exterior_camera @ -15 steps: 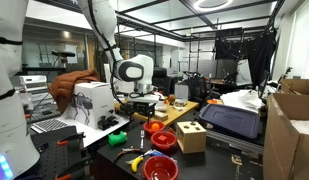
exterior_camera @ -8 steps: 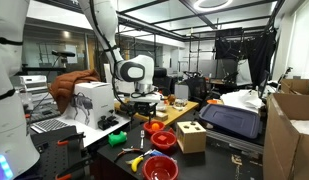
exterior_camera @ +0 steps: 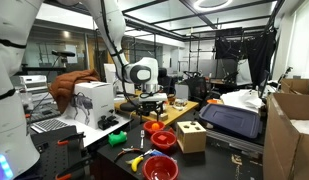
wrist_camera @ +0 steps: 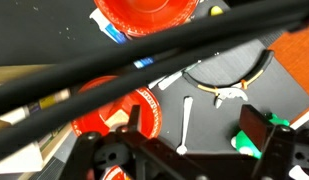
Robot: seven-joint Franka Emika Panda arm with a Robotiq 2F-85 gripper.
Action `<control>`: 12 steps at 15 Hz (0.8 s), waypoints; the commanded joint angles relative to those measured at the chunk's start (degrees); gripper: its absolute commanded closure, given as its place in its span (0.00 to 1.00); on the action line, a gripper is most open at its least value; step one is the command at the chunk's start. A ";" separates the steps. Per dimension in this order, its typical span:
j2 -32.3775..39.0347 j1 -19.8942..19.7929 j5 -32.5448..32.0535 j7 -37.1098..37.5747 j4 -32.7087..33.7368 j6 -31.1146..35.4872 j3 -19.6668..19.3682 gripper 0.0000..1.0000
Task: Put the fork inside the bowl
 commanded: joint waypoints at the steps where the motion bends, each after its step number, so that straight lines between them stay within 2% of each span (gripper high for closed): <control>1: 5.55 -1.79 3.32 -0.73 5.65 0.54 4.54 0.00; 6: 12.84 -1.53 3.73 -0.38 12.17 -0.20 7.50 0.00; 12: 23.93 3.79 -1.85 5.16 23.07 -1.82 2.67 0.00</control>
